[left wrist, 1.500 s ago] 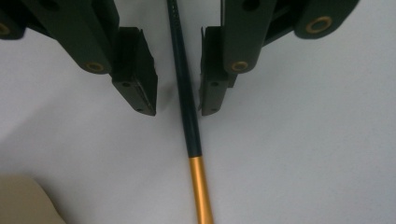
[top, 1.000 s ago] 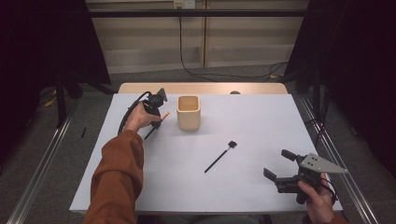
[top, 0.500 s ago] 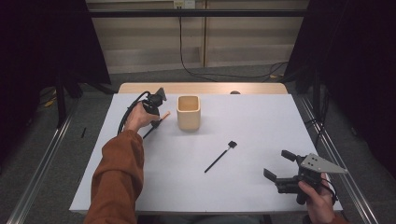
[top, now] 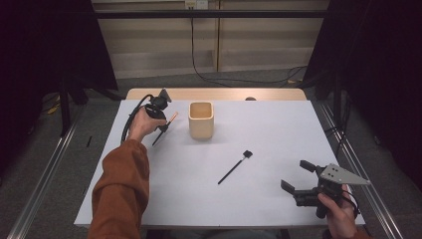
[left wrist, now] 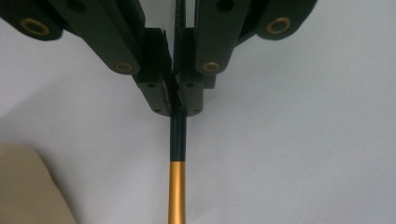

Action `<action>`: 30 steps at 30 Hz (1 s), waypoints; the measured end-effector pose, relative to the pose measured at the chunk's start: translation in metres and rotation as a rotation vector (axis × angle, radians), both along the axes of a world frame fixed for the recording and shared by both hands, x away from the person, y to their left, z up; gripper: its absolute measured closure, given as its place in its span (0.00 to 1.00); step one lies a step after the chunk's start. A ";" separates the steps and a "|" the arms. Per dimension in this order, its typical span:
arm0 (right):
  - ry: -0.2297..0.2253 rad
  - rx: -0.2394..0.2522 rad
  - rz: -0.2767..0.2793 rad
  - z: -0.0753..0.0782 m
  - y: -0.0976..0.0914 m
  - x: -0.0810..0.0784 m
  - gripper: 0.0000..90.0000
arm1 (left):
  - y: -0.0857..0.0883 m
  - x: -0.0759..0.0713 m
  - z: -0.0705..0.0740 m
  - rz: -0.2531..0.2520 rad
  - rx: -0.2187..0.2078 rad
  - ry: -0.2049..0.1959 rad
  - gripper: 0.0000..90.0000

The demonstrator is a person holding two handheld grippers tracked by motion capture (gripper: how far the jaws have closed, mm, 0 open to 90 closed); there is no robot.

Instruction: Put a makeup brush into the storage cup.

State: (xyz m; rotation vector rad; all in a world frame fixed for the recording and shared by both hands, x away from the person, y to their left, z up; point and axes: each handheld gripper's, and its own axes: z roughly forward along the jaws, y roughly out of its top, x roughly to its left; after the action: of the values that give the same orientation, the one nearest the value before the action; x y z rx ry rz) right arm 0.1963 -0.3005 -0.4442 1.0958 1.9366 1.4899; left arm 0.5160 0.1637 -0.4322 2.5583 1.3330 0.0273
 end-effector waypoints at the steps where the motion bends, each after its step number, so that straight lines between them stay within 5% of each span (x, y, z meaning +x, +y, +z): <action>1: -0.001 0.002 -0.001 0.000 0.000 0.000 0.00 | 0.001 -0.001 0.002 0.005 -0.004 -0.008 0.94; 8: 0.000 -0.002 -0.002 0.000 0.001 0.000 0.00 | 0.009 -0.006 0.014 0.031 -0.086 -0.072 0.94; 13: -0.001 -0.003 -0.002 0.000 0.001 0.000 0.00 | 0.012 -0.010 0.023 0.002 -0.097 -0.124 0.94; 24: 0.002 -0.004 -0.003 0.000 0.001 0.000 0.00 | 0.021 -0.016 0.030 0.026 -0.153 -0.179 0.94; 30: 0.000 -0.004 -0.004 0.000 0.001 0.000 0.00 | 0.028 -0.019 0.034 0.049 -0.204 -0.241 0.94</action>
State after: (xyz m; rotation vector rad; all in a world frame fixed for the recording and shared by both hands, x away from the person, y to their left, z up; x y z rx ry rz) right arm 0.1965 -0.2997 -0.4439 1.0971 1.9363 1.4830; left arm 0.4969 0.1915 -0.3985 2.2711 1.2381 0.1925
